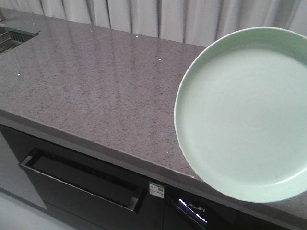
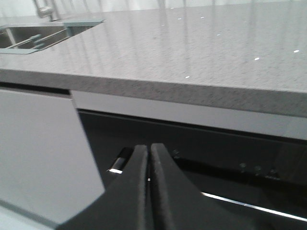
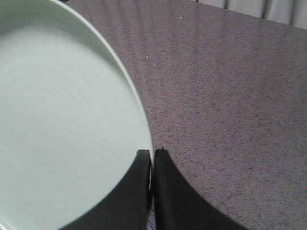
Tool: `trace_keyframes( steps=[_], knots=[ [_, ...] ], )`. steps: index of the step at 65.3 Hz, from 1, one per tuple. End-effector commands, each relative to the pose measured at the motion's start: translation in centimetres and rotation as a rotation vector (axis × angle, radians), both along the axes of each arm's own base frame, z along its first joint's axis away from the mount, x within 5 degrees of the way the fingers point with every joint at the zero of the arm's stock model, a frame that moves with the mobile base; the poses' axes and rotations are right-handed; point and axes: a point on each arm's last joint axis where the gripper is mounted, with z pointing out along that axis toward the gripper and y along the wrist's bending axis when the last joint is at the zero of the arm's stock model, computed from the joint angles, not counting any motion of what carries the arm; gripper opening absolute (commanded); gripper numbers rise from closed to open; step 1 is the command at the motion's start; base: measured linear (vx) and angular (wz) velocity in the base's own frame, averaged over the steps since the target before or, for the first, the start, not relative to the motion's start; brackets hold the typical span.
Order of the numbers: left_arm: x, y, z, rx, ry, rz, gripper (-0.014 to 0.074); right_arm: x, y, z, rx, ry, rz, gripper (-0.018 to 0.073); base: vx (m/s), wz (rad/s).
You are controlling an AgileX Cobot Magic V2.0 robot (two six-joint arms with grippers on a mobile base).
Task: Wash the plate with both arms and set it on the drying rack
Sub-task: 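Drive the base away from the counter holding the plate in the right gripper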
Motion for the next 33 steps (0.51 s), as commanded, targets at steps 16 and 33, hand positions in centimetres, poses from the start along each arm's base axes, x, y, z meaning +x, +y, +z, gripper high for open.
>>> trace_keyframes(
  steps=[16,33],
  knots=[
    [0.08,-0.13,0.13,0.000,-0.073,-0.015,-0.0006,0.19,0.07,1.15,0.032,-0.073,-0.011,-0.0006,-0.08,0.37],
    [0.08,-0.13,0.13,0.000,-0.073,-0.015,-0.0006,0.19,0.07,1.15,0.032,-0.073,-0.011,-0.0006,-0.08,0.37]
  ],
)
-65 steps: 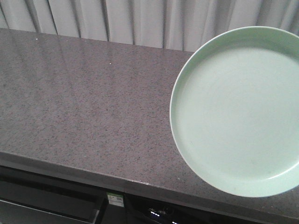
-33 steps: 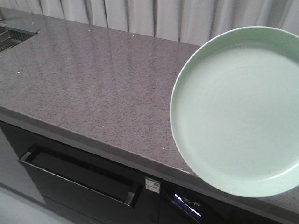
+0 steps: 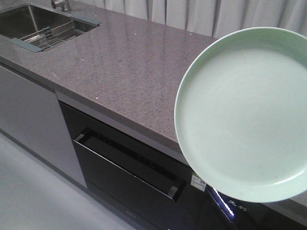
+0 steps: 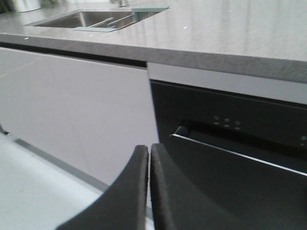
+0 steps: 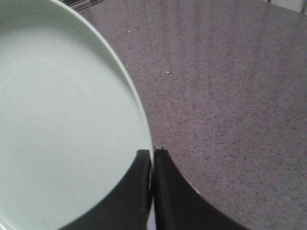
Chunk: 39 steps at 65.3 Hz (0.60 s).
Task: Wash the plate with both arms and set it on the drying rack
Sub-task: 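Drive the base away from the counter holding the plate in the right gripper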
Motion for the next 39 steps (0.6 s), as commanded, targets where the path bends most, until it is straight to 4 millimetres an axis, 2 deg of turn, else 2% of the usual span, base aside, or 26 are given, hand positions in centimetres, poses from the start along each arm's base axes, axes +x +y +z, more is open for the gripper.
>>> trace_keyframes(
  steps=[1,39],
  knots=[
    [0.08,-0.13,0.13,0.000,-0.073,-0.015,-0.0006,0.19,0.07,1.15,0.033,-0.072,-0.011,-0.0006,-0.07,0.37],
    [0.08,-0.13,0.13,0.000,-0.073,-0.015,-0.0006,0.19,0.07,1.15,0.033,-0.072,-0.011,-0.0006,-0.07,0.37]
  ],
)
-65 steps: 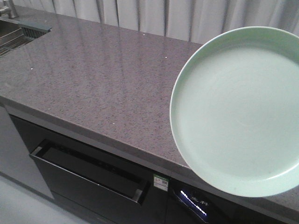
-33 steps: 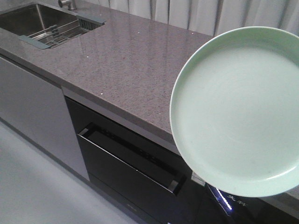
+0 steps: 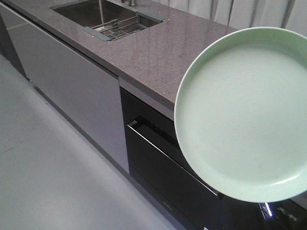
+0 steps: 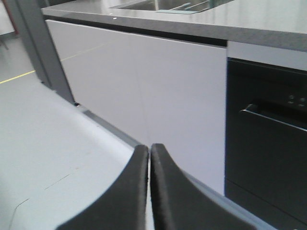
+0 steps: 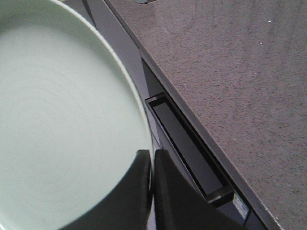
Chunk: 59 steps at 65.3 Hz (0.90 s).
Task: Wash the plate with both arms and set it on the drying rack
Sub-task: 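Drive the base away from the counter holding the plate in the right gripper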
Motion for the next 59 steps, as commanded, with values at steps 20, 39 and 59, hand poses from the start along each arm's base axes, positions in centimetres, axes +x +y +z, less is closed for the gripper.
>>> trace_keyframes(
  steps=[20,39,59],
  knots=[
    [0.08,-0.13,0.13,0.000,-0.073,-0.015,-0.0006,0.19,0.07,1.15,0.033,-0.072,-0.011,-0.0006,-0.05,0.34],
    [0.08,-0.13,0.13,0.000,-0.073,-0.015,-0.0006,0.19,0.07,1.15,0.033,-0.072,-0.011,-0.0006,-0.02,0.22],
    [0.08,-0.13,0.13,0.000,-0.073,-0.015,-0.0006,0.19,0.07,1.15,0.033,-0.072,-0.011,-0.0006,0.00,0.24]
  ],
)
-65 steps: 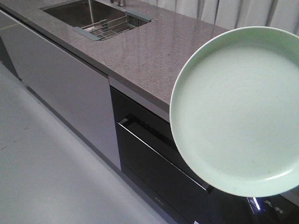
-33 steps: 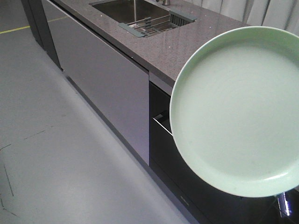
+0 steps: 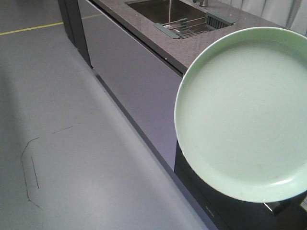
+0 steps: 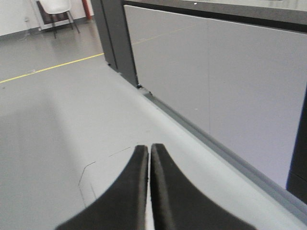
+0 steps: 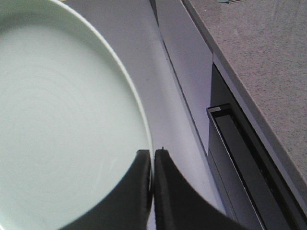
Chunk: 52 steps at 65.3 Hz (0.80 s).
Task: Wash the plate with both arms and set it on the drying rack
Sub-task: 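Drive the base away from the counter holding the plate in the right gripper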
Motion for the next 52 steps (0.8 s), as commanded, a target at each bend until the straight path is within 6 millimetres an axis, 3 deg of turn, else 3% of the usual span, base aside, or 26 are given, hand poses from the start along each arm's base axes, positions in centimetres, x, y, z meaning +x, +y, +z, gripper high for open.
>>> trace_keyframes(
  steps=[1,52],
  knots=[
    [0.08,-0.13,0.13,0.000,-0.073,-0.015,-0.0006,0.19,0.07,1.15,0.033,-0.072,-0.011,-0.0006,0.02,0.28],
    [0.08,-0.13,0.13,0.000,-0.073,-0.015,-0.0006,0.19,0.07,1.15,0.033,-0.072,-0.011,-0.0006,0.05,0.39]
  ],
)
